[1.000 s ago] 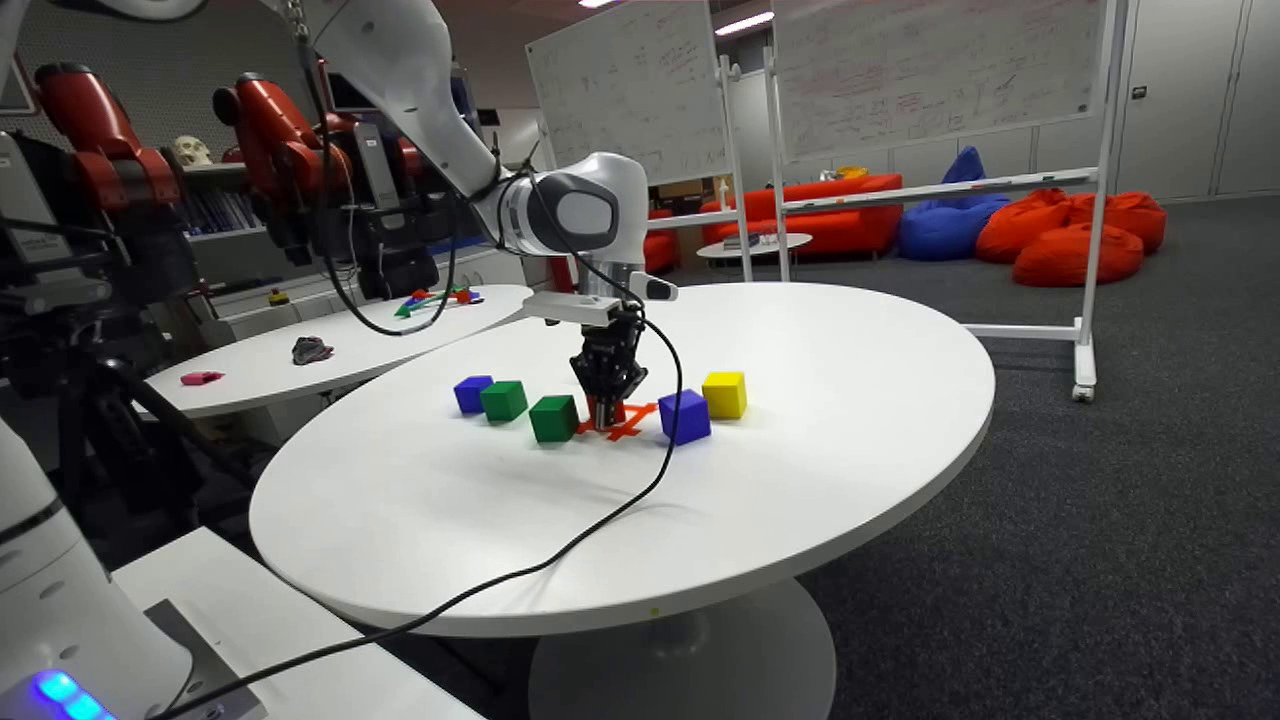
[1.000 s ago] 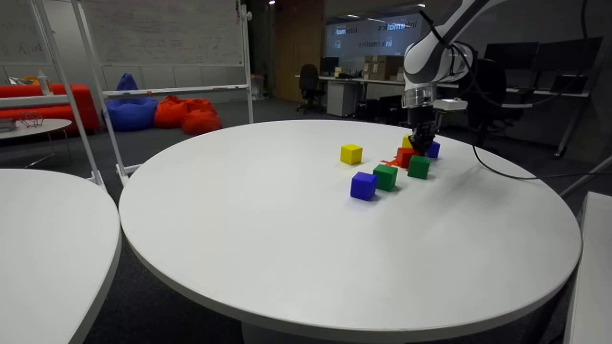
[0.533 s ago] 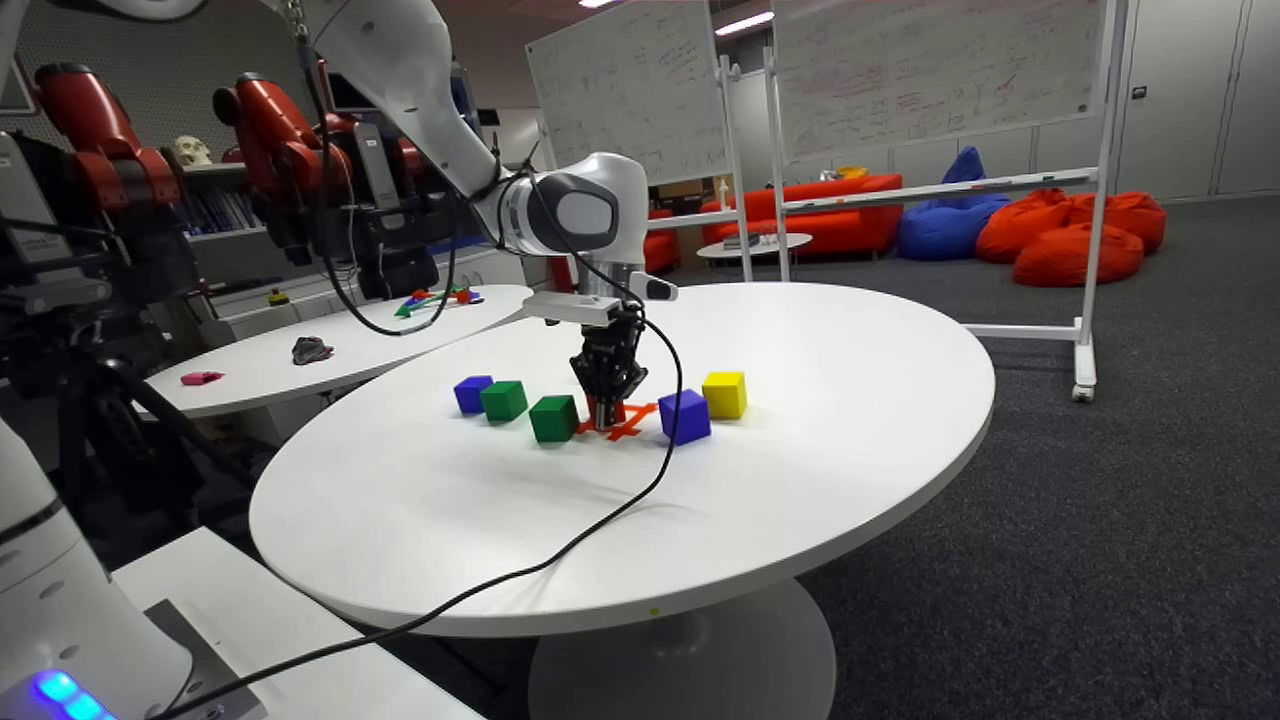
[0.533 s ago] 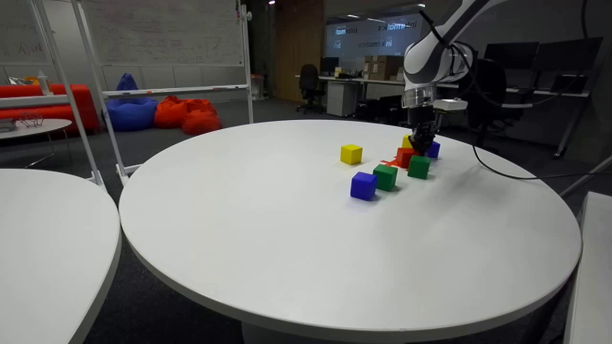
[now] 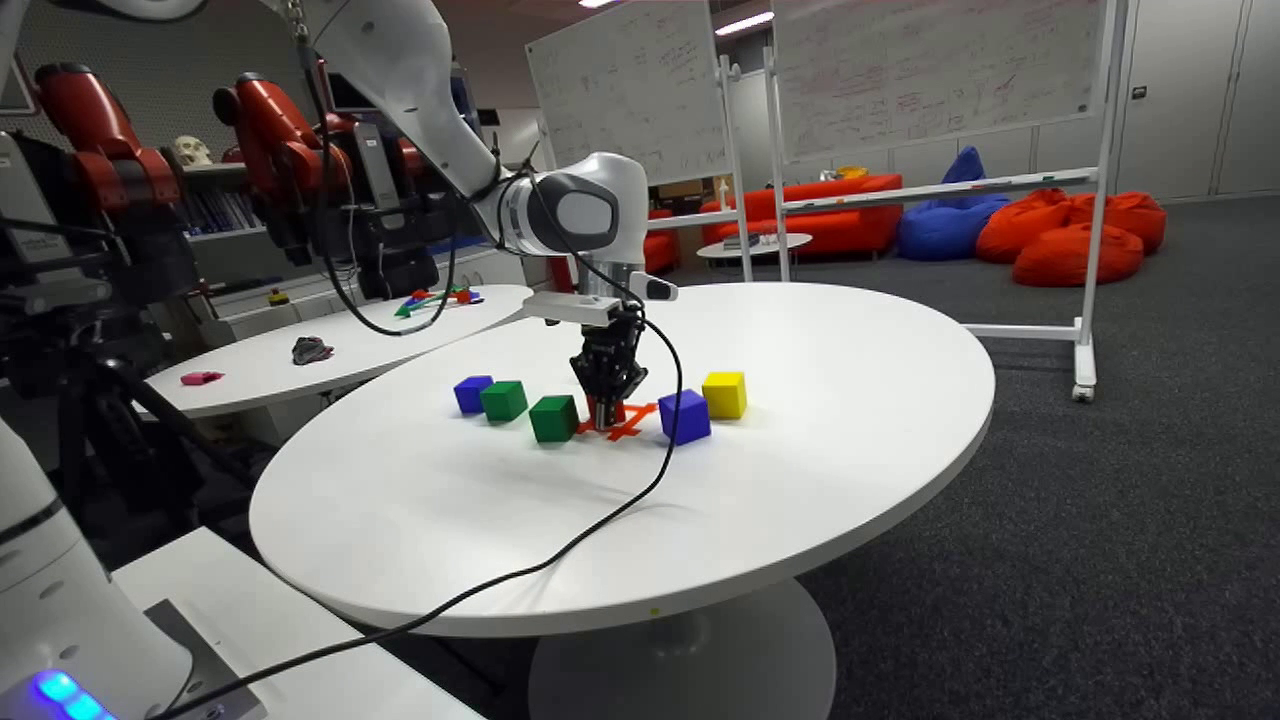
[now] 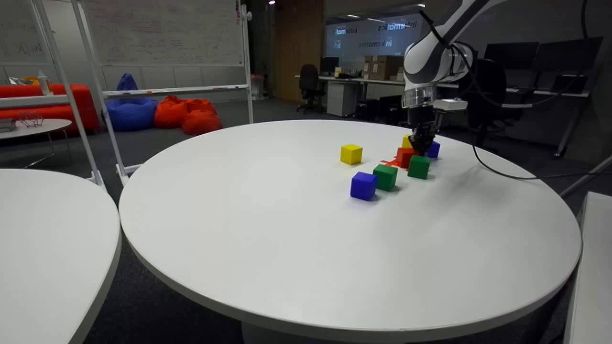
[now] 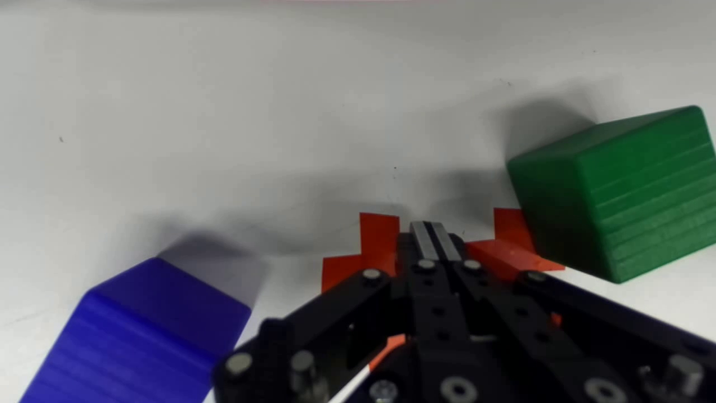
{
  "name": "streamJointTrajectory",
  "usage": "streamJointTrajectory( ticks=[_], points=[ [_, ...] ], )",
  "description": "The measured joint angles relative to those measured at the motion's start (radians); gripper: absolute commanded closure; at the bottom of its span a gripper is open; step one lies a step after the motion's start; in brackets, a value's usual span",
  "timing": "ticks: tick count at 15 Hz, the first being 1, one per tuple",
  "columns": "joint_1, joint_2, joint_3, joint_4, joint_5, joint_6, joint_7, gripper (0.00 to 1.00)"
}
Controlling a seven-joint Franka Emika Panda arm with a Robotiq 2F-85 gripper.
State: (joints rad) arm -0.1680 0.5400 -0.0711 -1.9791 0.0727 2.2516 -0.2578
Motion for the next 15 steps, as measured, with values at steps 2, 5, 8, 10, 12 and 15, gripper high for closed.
streamJointTrajectory(
  ticks=[2,5,8,10,12,15],
  points=[
    [0.000,0.000,0.000,0.000,0.000,0.000,0.000,1.00],
    [0.000,0.000,0.000,0.000,0.000,0.000,0.000,1.00],
    [0.001,0.000,0.003,0.000,0.000,0.000,0.000,1.00],
    [0.013,0.000,0.006,-0.002,-0.001,0.000,0.000,1.00],
    [0.029,0.000,0.008,-0.002,-0.006,-0.001,0.006,1.00],
    [0.059,-0.001,0.008,0.000,-0.039,-0.005,0.049,1.00]
  ],
)
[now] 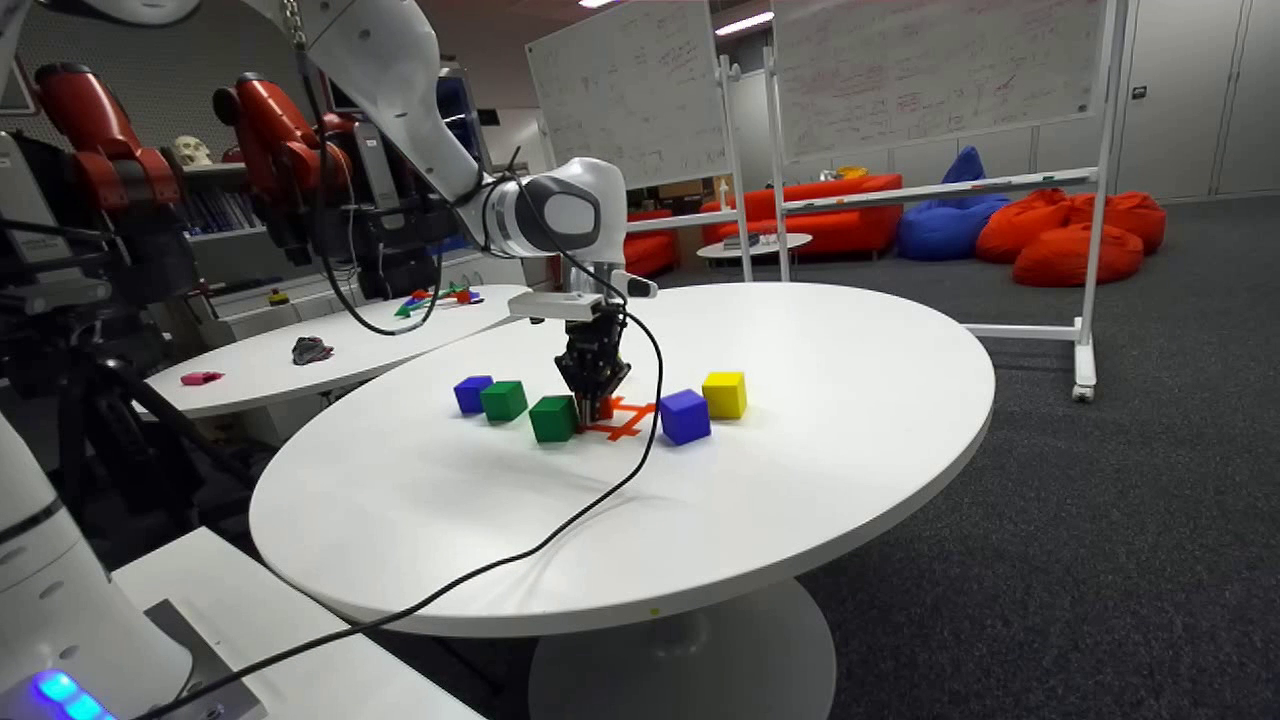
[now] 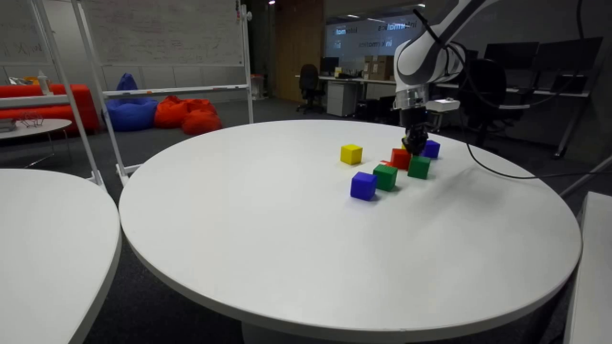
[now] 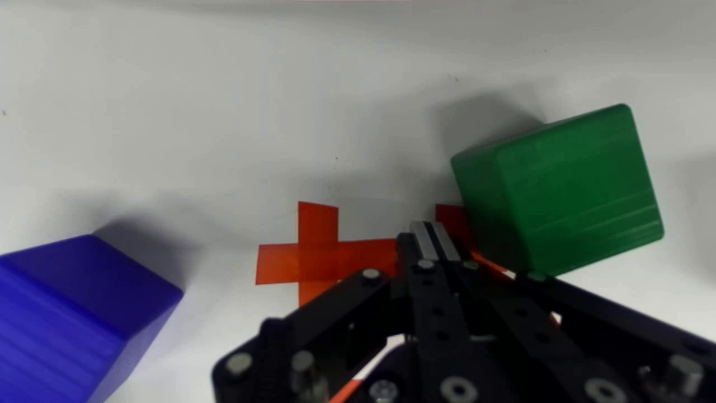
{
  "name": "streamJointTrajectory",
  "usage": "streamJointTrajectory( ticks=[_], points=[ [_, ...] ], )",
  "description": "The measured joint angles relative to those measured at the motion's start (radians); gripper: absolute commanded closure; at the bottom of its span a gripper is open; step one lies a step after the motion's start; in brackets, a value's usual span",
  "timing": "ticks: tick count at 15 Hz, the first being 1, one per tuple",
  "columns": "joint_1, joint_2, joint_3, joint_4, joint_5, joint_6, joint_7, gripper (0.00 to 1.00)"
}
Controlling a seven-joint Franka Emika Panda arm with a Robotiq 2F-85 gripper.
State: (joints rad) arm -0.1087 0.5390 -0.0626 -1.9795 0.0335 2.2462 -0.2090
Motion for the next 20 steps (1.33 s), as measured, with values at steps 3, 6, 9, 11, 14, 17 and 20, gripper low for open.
streamJointTrajectory(
  ticks=[3,6,9,11,14,17,20],
  points=[
    [0.025,0.000,0.000,0.003,-0.028,-0.006,0.045,1.00],
    [0.034,0.000,0.000,0.004,-0.033,-0.006,0.060,1.00],
    [0.030,0.000,0.000,0.004,-0.033,-0.006,0.060,1.00],
    [0.020,0.001,-0.004,0.004,-0.032,-0.006,0.060,1.00],
    [-0.021,0.005,-0.009,0.004,-0.026,-0.006,0.053,1.00],
    [-0.074,0.006,-0.014,0.004,-0.019,-0.006,0.036,1.00],
    [-0.102,0.007,-0.015,0.004,-0.019,-0.006,0.028,1.00]
  ],
)
